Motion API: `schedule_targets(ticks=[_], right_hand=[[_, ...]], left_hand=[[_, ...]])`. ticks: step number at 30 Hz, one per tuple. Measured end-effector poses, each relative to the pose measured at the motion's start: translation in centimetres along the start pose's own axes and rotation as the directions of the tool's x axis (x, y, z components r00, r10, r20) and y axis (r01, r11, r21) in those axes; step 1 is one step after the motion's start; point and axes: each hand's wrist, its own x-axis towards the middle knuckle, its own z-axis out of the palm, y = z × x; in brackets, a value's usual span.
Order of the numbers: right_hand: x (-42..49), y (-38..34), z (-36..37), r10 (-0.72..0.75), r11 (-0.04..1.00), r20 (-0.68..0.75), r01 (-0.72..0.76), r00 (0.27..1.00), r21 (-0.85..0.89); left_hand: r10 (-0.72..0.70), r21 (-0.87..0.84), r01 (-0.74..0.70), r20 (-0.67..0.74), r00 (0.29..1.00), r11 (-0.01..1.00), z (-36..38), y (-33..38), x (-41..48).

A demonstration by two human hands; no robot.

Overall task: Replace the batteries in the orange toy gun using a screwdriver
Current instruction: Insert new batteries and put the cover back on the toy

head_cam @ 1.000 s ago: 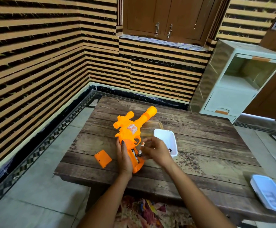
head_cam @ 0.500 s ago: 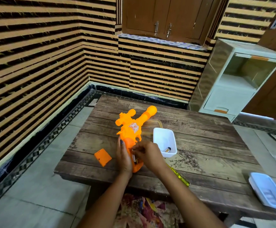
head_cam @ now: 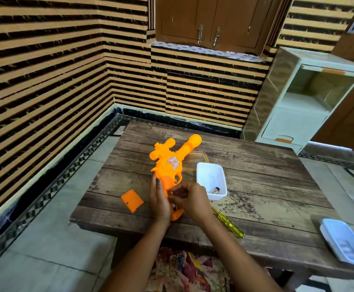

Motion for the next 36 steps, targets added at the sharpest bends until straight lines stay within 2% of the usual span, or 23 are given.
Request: schedule_targets(ticks=[3,6,9,13,19,27,31,36], right_hand=[[-0.5,0.2,0.3,0.021,0.998,-0.082,-0.016,0.996,0.068],[-1.1,0.5,0.8,-0.007,0.986,-0.221,0.044,0.975,0.163],[-1.7,1.3,1.6,-0.088,0.983,-0.272,0.128,0.958,0.133],[-1.9,2.5,1.9,-0.208,0.975,-0.234,0.22,0.95,0.024],[-1.1,2.0,0.8,-0.316,0.939,0.0,0.313,0.949,-0.141],[0.3,1.0,-0.3,-0.322,0.908,0.188,0.359,0.928,-0.216],[0.8,0.4,0.4,-0.291,0.889,0.166,0.331,0.942,-0.317],[1.1,-0.8,2.3,-0.279,0.851,0.001,0.248,0.96,-0.463]], left_hand=[[-0.034,-0.046,0.034,-0.006,0.999,0.998,-0.1,-0.1,0.2],[-0.051,-0.038,0.051,-0.003,0.999,0.998,-0.2,-0.2,0.4],[-0.063,-0.048,0.062,-0.013,0.998,0.997,-0.2,-0.1,0.4],[-0.095,-0.064,0.092,-0.033,0.995,0.994,-0.4,-0.5,0.7],[-0.096,-0.091,0.091,-0.054,0.994,0.992,-0.3,-0.5,0.9],[-0.104,-0.105,0.094,-0.089,0.991,0.99,-0.4,-0.1,0.7],[-0.095,-0.11,0.087,-0.077,0.992,0.99,-0.3,0.1,0.6],[-0.1,-0.15,0.092,-0.048,0.994,0.984,-0.7,-0.2,0.8]])
